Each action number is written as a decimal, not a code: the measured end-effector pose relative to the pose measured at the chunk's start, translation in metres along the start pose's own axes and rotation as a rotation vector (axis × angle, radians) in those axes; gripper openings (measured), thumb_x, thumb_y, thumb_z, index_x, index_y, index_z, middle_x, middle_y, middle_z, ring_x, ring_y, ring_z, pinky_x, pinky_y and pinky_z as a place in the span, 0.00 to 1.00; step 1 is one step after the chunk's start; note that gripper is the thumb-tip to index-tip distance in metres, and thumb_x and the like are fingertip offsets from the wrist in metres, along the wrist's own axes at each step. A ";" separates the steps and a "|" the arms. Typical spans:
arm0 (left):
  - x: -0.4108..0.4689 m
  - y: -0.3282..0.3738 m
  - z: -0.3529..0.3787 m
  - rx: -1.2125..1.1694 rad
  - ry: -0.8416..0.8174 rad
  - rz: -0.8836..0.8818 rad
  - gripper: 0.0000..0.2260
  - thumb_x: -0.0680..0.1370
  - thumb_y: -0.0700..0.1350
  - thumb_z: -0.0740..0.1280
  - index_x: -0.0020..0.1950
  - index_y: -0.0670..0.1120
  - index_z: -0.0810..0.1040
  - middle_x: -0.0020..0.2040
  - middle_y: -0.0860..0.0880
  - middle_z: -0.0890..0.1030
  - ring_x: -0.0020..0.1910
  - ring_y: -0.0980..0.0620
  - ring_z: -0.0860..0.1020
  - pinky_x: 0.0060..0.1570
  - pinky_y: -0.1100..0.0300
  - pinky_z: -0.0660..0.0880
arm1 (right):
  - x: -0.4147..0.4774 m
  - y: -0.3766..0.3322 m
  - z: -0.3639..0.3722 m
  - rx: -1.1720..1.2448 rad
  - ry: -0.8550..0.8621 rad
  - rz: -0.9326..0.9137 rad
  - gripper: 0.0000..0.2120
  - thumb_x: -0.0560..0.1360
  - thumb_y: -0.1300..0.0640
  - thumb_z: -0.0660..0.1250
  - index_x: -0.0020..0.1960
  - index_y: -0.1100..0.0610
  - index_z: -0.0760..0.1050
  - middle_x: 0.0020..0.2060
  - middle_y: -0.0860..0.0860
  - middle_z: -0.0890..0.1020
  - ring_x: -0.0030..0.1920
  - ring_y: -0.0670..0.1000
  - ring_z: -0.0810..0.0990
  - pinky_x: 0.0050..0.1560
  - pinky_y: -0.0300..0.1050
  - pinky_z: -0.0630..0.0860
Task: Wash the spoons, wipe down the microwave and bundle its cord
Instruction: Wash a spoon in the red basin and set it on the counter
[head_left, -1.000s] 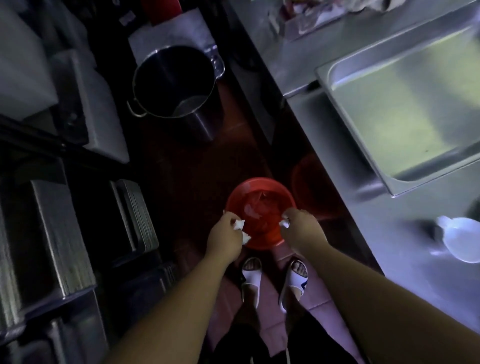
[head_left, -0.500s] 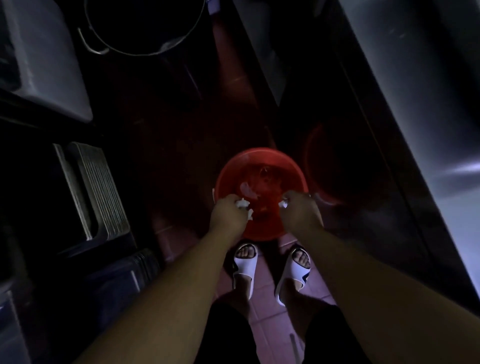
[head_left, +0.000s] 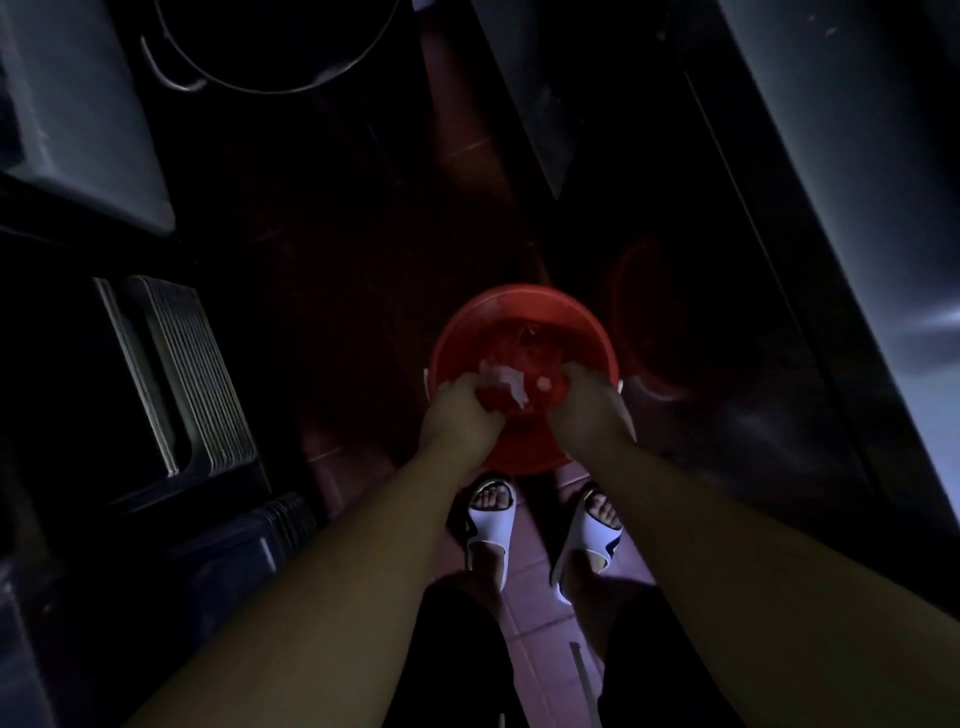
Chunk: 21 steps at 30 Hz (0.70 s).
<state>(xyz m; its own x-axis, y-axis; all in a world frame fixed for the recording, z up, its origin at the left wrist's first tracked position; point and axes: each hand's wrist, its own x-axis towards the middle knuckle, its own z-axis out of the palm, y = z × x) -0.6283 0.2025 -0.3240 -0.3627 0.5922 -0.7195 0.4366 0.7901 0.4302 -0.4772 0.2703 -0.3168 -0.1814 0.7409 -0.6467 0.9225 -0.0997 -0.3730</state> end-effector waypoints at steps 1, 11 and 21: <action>-0.007 0.002 -0.005 0.031 0.000 0.011 0.21 0.74 0.45 0.74 0.67 0.49 0.78 0.64 0.43 0.78 0.59 0.43 0.80 0.56 0.59 0.73 | -0.007 -0.002 -0.004 -0.006 -0.011 -0.001 0.24 0.76 0.58 0.68 0.71 0.57 0.70 0.65 0.61 0.77 0.65 0.62 0.77 0.62 0.48 0.73; -0.103 0.034 -0.074 0.222 -0.007 0.147 0.23 0.75 0.45 0.70 0.70 0.50 0.76 0.67 0.44 0.75 0.65 0.42 0.77 0.64 0.52 0.75 | -0.090 -0.045 -0.070 -0.030 -0.001 -0.014 0.22 0.74 0.59 0.68 0.68 0.57 0.73 0.63 0.60 0.78 0.62 0.62 0.79 0.61 0.49 0.74; -0.212 0.089 -0.164 0.567 0.047 0.326 0.20 0.78 0.52 0.66 0.71 0.54 0.73 0.66 0.50 0.75 0.65 0.45 0.75 0.60 0.48 0.76 | -0.202 -0.087 -0.150 -0.087 0.072 -0.051 0.24 0.73 0.56 0.64 0.69 0.51 0.71 0.64 0.54 0.76 0.64 0.60 0.74 0.61 0.53 0.75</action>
<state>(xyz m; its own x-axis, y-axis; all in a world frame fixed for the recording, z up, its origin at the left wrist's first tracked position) -0.6474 0.1731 -0.0436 -0.1683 0.8037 -0.5707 0.8918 0.3708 0.2593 -0.4695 0.2290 -0.0542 -0.2066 0.7898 -0.5775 0.9393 -0.0050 -0.3430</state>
